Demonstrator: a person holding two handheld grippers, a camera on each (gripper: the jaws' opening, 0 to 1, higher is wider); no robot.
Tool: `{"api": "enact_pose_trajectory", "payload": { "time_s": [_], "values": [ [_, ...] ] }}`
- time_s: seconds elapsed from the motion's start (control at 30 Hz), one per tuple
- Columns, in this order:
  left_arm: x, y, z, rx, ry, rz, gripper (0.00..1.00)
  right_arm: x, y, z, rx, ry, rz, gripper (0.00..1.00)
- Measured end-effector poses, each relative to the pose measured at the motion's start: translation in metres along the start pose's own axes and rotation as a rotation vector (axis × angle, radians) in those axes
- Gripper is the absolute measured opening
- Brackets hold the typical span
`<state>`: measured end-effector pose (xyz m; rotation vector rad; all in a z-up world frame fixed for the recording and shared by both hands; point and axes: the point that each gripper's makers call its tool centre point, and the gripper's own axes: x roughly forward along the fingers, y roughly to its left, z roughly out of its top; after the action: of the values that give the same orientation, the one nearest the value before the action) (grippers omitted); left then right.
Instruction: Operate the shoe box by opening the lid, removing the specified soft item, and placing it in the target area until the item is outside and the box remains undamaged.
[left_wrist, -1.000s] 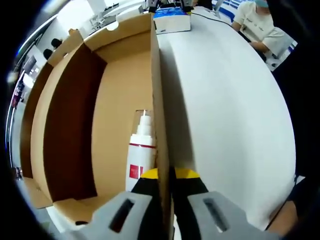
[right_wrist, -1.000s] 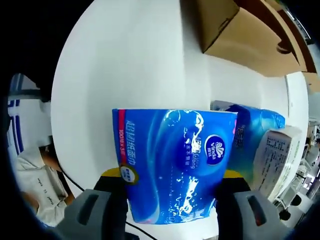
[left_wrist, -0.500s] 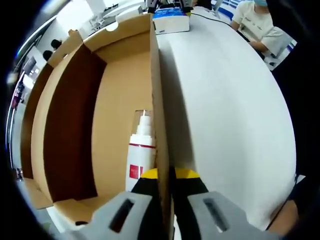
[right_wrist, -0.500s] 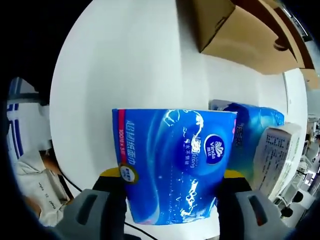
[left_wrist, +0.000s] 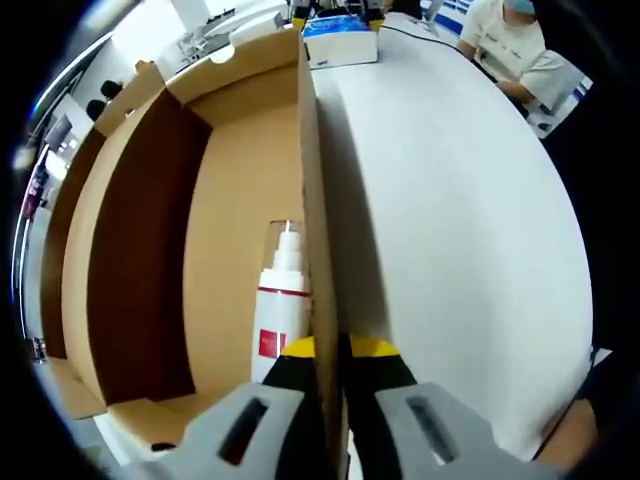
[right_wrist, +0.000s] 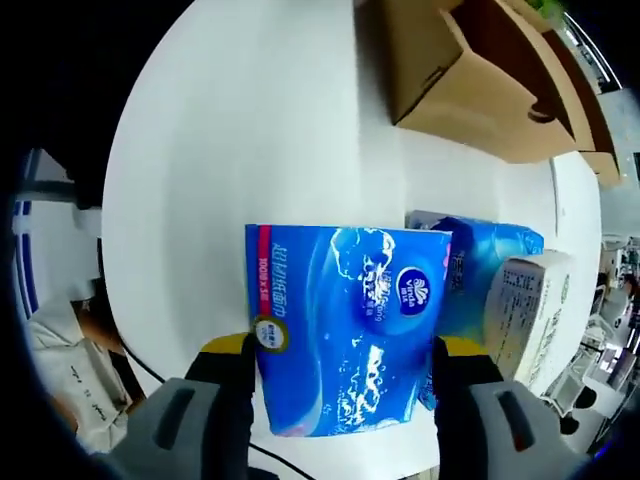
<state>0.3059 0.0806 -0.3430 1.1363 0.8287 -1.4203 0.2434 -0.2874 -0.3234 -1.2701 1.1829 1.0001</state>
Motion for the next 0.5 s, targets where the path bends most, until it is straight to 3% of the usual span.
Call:
{"api": "enact_pose_trajectory", "payload": {
  "time_s": [0.1, 0.5],
  "values": [
    [0.0000, -0.0003, -0.0001, 0.000, 0.002, 0.001, 0.03, -0.0026, -0.0003, -0.0029, 0.002, -0.001, -0.001, 0.65],
    [0.0004, -0.0004, -0.0003, -0.002, 0.003, 0.004, 0.03, -0.0021, 0.0003, -0.0030, -0.017, -0.010, 0.005, 0.64]
  ]
}}
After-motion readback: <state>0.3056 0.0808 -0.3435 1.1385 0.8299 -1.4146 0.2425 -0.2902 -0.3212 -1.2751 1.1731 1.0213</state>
